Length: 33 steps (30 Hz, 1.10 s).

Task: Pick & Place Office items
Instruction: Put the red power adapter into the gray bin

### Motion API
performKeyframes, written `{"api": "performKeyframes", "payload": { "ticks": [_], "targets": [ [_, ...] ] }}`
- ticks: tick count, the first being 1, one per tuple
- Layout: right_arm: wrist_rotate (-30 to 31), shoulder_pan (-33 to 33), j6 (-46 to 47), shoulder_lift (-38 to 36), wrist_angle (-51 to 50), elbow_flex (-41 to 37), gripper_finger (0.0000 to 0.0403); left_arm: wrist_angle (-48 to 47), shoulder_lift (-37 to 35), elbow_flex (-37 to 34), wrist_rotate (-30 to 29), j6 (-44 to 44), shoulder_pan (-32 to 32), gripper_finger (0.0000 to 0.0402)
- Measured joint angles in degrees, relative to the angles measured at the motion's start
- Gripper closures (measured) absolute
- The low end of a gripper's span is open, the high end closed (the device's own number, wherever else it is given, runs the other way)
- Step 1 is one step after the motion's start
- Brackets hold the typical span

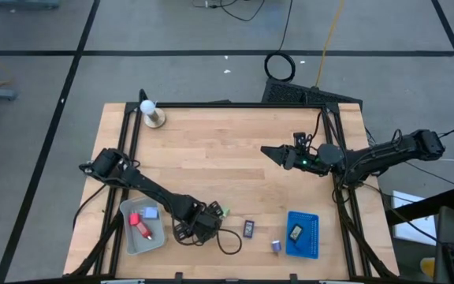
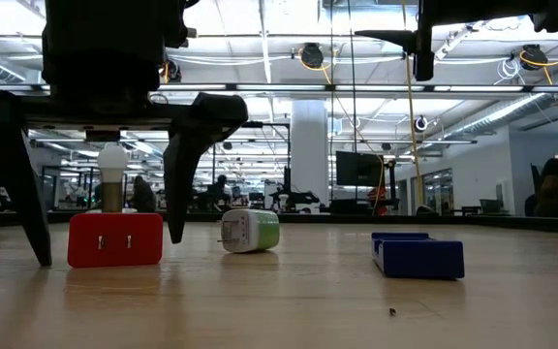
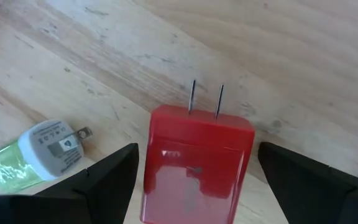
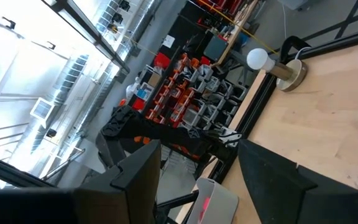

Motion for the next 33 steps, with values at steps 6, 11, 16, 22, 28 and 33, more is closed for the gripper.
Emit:
{"api": "performKeyframes", "payload": {
  "ticks": [6,11,16,22,28,33],
  "targets": [
    [0.02,0.0,-0.2,-0.01,0.01,-0.01,0.0193,-0.49,0.13,-0.11,4.12,-2.92,1.07,0.0108],
    [0.07,0.0,-0.22,-0.01,0.01,-0.01,0.0193,-1.95,0.15,-0.15,6.11,-3.34,1.98,0.0193],
    [0.11,0.0,-0.22,-0.01,0.01,-0.01,0.0193,-3.24,-0.17,0.0,5.99,-4.38,2.13,0.0193],
    [0.17,0.0,-0.23,-0.01,-0.34,-0.01,0.0193,-7.62,-0.15,2.86,5.55,-7.44,2.6,0.0193],
    [0.07,-0.02,-0.22,0.0,-1.2,-0.01,0.0193,-13.11,-0.24,8.86,1.84,-13.54,4.03,0.0193],
    [-0.08,-0.02,0.09,-0.01,-1.7,-0.01,0.0193,-16.74,-1.69,14.97,-5.08,-15.35,4.34,0.0193]
  ]
}}
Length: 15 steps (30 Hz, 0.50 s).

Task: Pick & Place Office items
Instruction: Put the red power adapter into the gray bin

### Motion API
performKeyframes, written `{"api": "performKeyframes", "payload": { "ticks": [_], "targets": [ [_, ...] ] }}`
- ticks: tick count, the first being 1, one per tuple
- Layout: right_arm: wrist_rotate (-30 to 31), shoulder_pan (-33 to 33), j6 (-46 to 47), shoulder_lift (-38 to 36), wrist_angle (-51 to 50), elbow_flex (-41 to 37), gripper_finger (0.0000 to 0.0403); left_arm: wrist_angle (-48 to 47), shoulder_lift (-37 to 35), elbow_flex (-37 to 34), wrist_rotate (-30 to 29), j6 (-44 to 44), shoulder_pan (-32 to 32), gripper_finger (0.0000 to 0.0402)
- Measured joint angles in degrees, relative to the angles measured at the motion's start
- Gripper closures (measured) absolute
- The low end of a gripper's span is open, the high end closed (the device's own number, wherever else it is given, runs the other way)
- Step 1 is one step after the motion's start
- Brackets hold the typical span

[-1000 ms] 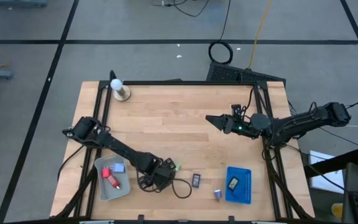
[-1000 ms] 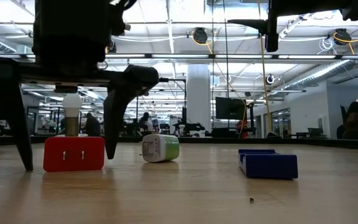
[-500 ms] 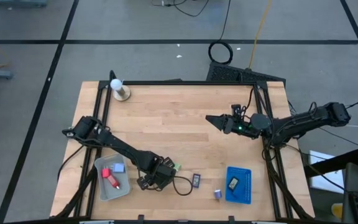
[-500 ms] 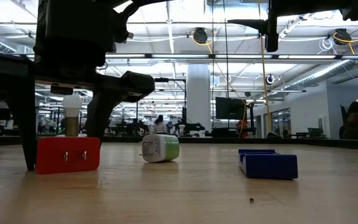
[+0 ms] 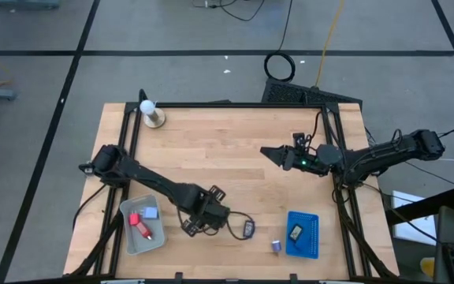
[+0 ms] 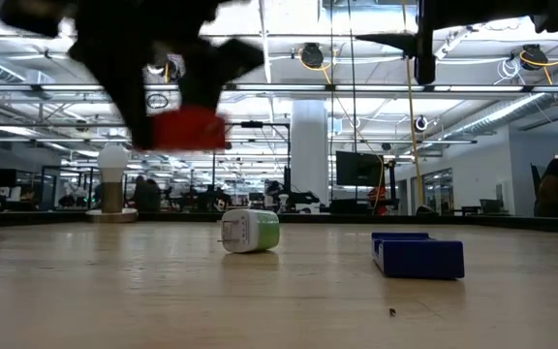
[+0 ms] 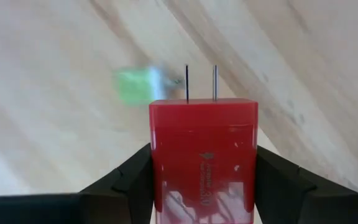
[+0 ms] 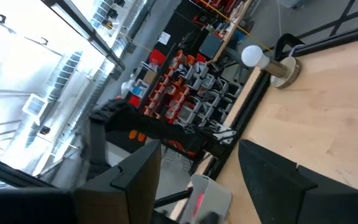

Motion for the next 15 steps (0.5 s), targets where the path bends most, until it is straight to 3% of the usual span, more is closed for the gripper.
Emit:
{"api": "performKeyframes", "payload": {
  "ticks": [6,15],
  "targets": [
    [-0.12,0.4,0.33,0.0,-0.91,-0.02,0.0193,-1.77,-3.6,4.84,-4.43,-6.11,1.47,0.0193],
    [-3.34,1.22,0.11,-0.02,-1.48,-0.02,0.0193,-5.91,-14.19,5.83,-13.96,-29.71,4.27,0.0193]
  ]
}}
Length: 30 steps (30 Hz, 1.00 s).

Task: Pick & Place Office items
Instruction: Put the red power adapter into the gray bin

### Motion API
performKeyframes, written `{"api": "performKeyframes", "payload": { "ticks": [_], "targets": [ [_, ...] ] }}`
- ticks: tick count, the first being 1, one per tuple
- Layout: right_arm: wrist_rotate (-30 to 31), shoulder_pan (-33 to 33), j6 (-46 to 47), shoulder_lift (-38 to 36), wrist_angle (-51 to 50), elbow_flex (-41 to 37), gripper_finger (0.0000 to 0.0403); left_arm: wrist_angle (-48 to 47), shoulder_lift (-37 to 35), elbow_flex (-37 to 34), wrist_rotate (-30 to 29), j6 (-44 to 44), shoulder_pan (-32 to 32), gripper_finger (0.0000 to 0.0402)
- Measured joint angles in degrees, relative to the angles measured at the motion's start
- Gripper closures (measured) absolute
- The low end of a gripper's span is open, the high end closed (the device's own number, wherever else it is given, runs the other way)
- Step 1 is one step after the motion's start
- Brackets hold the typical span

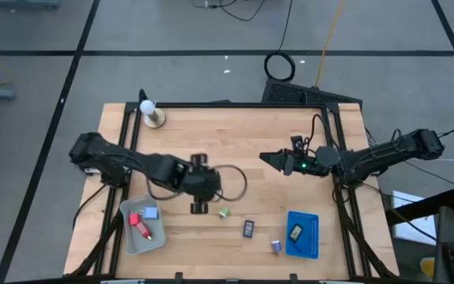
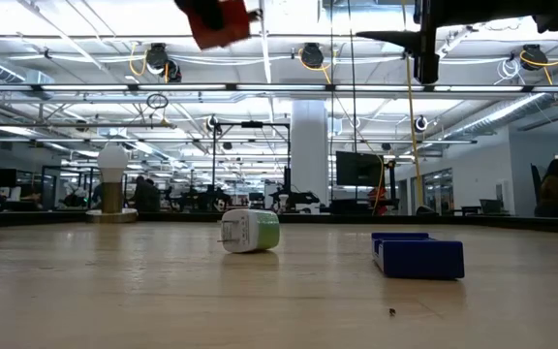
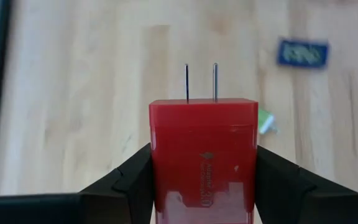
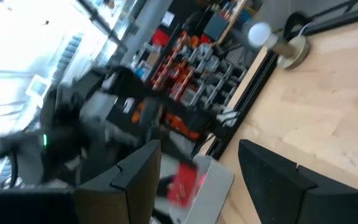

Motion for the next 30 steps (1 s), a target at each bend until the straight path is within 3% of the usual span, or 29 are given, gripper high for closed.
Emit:
{"api": "performKeyframes", "payload": {
  "ticks": [8,14,19,23,30],
  "targets": [
    [-8.56,-0.15,1.28,-0.24,-3.19,0.01,0.0193,-6.22,-7.86,0.0,-2.52,-20.92,-1.92,0.0193],
    [-12.43,-0.13,4.07,-0.24,-6.72,-0.02,0.0193,-12.46,-9.84,0.0,0.87,-28.5,-8.06,0.0193],
    [-10.73,-0.13,4.52,-0.24,-7.92,-0.01,0.0193,-17.11,-9.82,0.0,2.94,-32.43,-13.85,0.0193],
    [-6.07,-0.11,4.38,-0.24,-7.93,0.0,0.0193,-20.33,-9.82,0.0,7.27,-34.24,-19.28,0.0193],
    [-0.59,-0.11,3.42,-0.24,-8.07,0.0,0.0193,-25.45,-11.61,0.0,9.13,-45.33,-33.8,0.0193]
  ]
}}
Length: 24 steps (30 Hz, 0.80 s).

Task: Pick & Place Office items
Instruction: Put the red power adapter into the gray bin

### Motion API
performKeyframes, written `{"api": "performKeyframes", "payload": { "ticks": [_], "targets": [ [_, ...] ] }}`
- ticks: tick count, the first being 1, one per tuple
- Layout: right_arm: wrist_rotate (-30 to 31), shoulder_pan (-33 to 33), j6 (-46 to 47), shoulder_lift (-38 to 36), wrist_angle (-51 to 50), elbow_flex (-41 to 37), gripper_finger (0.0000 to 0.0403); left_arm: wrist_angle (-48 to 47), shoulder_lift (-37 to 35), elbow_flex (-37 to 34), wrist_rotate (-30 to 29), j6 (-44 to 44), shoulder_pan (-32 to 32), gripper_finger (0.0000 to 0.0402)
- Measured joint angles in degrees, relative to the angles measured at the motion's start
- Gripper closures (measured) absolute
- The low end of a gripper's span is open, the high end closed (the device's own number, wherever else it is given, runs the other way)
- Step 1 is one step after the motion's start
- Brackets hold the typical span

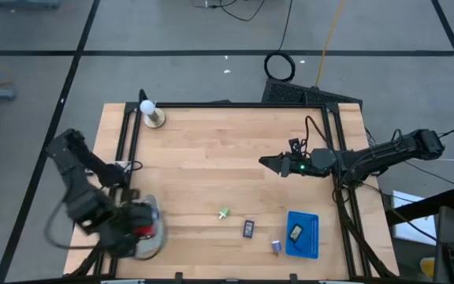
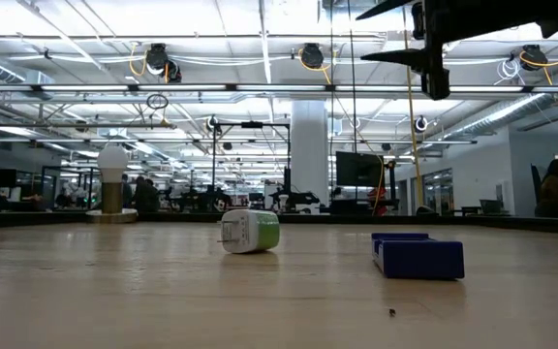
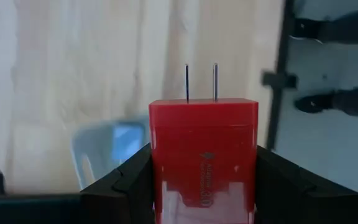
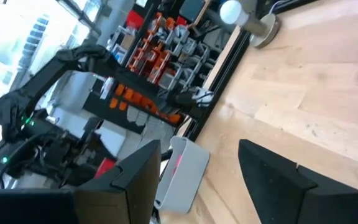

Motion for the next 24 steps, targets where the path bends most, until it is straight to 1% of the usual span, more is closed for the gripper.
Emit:
{"api": "performKeyframes", "payload": {
  "ticks": [4,6,8,15,19,24],
  "targets": [
    [1.04,0.0,0.04,0.0,0.06,0.0,0.0193,-1.92,-1.95,-0.02,-2.89,-8.85,-7.33,0.0193],
    [1.06,0.0,0.31,0.0,0.07,0.0,0.0193,-4.32,-2.54,-0.02,-3.61,-11.9,-9.47,0.0193],
    [1.06,0.0,0.98,0.0,0.08,0.0,0.0193,-4.79,-2.64,-0.31,-3.52,-12.87,-10.6,0.0193],
    [1.04,0.0,1.08,0.0,0.13,0.0,0.0193,-2.83,-2.73,-5.56,-0.98,-12.89,-10.17,0.0193],
    [1.04,0.0,1.07,0.0,0.14,0.0,0.0193,3.58,-3.99,-10.16,0.61,-12.36,-9.88,0.0193],
    [1.0,0.0,1.06,0.0,0.14,0.0,0.0193,10.62,-7.94,-18.08,1.7,-12.81,-8.92,0.0193]
  ]
}}
